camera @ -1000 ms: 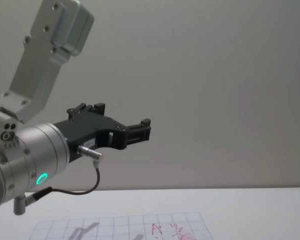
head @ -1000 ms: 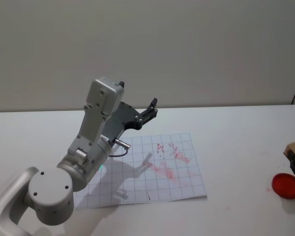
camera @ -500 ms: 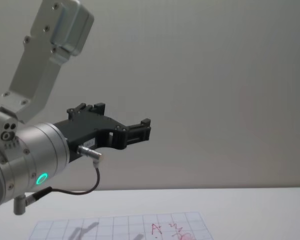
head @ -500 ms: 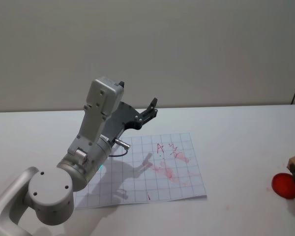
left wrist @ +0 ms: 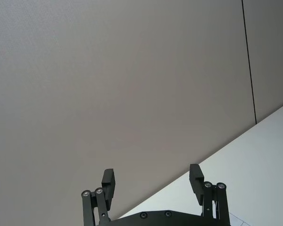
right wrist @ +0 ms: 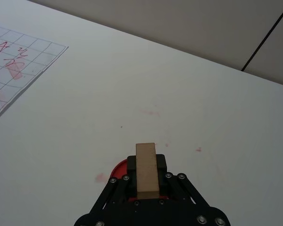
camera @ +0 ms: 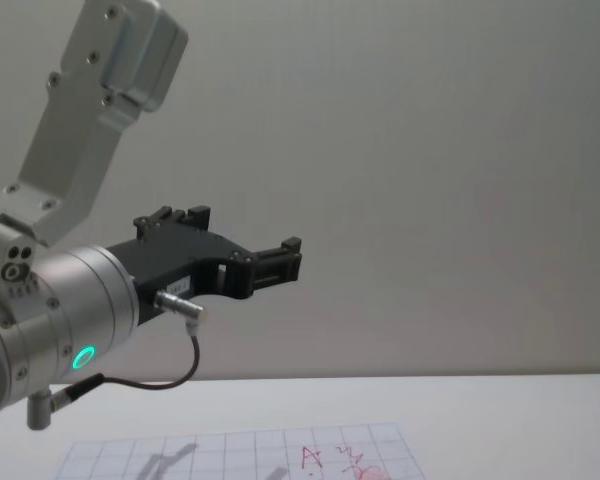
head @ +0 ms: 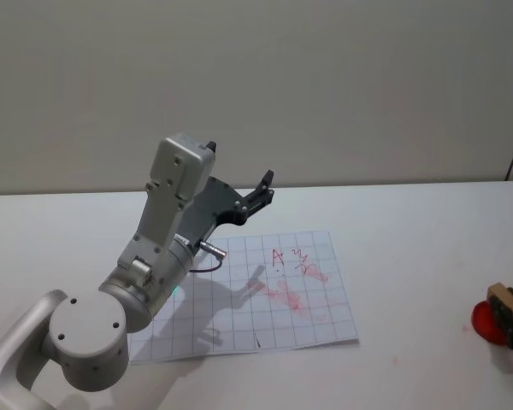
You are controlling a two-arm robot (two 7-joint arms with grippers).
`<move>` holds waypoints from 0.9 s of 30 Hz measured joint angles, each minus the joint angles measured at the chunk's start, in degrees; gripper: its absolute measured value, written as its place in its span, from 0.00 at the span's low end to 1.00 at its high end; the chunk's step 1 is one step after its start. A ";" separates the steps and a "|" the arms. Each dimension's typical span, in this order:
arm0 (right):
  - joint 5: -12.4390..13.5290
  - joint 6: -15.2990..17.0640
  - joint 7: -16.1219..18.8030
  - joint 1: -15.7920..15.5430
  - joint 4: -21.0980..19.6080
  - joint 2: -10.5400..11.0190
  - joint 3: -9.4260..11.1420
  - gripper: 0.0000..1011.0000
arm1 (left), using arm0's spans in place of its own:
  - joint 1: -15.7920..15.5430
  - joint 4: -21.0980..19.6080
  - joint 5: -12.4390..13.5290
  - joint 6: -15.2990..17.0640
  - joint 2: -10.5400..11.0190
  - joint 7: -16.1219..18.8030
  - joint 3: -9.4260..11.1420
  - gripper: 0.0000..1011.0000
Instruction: Use the one hand to pick up the stamp and affix it onto the A4 paper.
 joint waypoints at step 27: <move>-2.85 1.28 1.62 2.00 1.88 -1.22 -1.39 0.90 | 0.00 0.00 0.00 0.00 0.00 0.00 0.00 0.99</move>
